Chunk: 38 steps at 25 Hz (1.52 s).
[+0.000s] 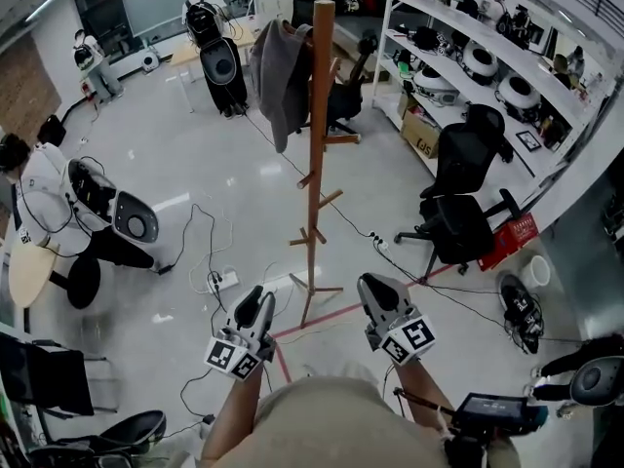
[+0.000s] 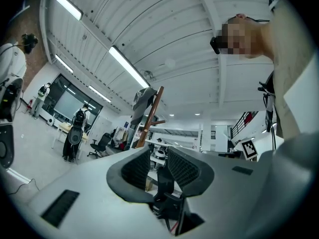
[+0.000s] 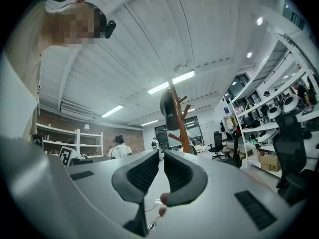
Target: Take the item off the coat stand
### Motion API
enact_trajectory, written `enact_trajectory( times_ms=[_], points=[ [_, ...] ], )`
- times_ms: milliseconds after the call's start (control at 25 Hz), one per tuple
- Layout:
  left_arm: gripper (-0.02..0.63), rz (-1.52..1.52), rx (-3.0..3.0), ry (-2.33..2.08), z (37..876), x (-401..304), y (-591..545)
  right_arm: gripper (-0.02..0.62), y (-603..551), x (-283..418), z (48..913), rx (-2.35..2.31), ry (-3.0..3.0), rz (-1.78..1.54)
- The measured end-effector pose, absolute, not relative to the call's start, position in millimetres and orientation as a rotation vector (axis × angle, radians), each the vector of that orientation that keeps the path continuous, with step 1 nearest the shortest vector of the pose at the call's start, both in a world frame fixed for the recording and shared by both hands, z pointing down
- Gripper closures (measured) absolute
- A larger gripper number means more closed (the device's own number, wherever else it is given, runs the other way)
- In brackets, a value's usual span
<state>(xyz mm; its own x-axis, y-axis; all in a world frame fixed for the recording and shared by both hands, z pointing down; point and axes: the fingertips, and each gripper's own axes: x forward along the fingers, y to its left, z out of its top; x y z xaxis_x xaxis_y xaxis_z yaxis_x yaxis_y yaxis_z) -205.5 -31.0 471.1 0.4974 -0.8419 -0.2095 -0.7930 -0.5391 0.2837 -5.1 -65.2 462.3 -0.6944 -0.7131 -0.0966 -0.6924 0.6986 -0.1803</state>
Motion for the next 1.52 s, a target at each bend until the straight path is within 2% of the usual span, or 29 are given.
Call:
enact_trajectory(
  times_ms=[480, 760, 1520],
  points=[
    [0.502, -0.496, 2.619, -1.408, 460, -215, -38, 0.552, -67, -25, 442, -1.118, 2.736, -0.153],
    [0.502, -0.434, 2.588, -1.474, 461, -200, -62, 0.552, -103, -16, 452, -1.050, 2.761, -0.206],
    [0.483, -0.505, 2.548, -1.696, 434, -188, -138, 0.552, -192, -2, 434, -0.865, 2.830, -0.191]
  ],
)
